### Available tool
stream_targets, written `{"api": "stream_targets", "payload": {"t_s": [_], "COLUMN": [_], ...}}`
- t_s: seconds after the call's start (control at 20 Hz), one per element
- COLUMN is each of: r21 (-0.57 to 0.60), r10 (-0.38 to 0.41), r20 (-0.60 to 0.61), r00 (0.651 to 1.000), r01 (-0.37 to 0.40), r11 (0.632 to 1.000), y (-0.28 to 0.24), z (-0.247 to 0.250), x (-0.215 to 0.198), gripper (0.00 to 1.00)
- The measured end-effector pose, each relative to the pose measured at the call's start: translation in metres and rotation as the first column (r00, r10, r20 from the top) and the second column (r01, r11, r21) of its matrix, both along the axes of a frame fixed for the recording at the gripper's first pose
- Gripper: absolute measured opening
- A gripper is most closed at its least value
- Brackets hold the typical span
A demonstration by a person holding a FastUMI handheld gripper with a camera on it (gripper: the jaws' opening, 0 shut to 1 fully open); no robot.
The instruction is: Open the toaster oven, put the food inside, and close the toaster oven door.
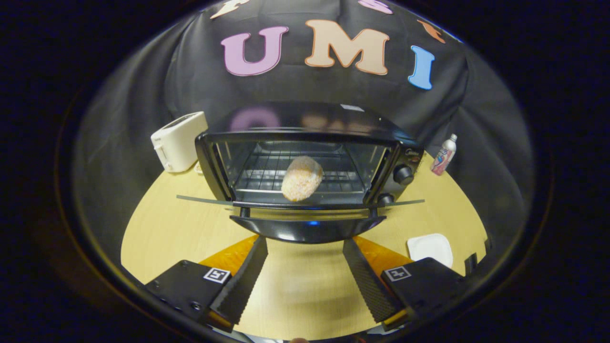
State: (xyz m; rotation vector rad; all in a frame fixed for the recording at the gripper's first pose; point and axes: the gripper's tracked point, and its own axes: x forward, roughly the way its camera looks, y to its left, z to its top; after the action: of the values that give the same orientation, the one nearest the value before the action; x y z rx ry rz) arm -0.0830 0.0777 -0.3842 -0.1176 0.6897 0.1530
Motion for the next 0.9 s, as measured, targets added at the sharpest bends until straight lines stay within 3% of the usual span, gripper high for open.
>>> {"api": "stream_targets", "payload": {"t_s": [0.35,0.9], "r21": [0.043,0.07], "r10": [-0.015,-0.052], "r20": [0.066,0.105], "r00": [0.998,0.993], "r01": [0.012,0.045], "r11": [0.999,0.997], "y": [0.002,-0.012], "z": [0.03,0.058], "x": [0.033,0.043], "gripper": [1.0,1.0]}}
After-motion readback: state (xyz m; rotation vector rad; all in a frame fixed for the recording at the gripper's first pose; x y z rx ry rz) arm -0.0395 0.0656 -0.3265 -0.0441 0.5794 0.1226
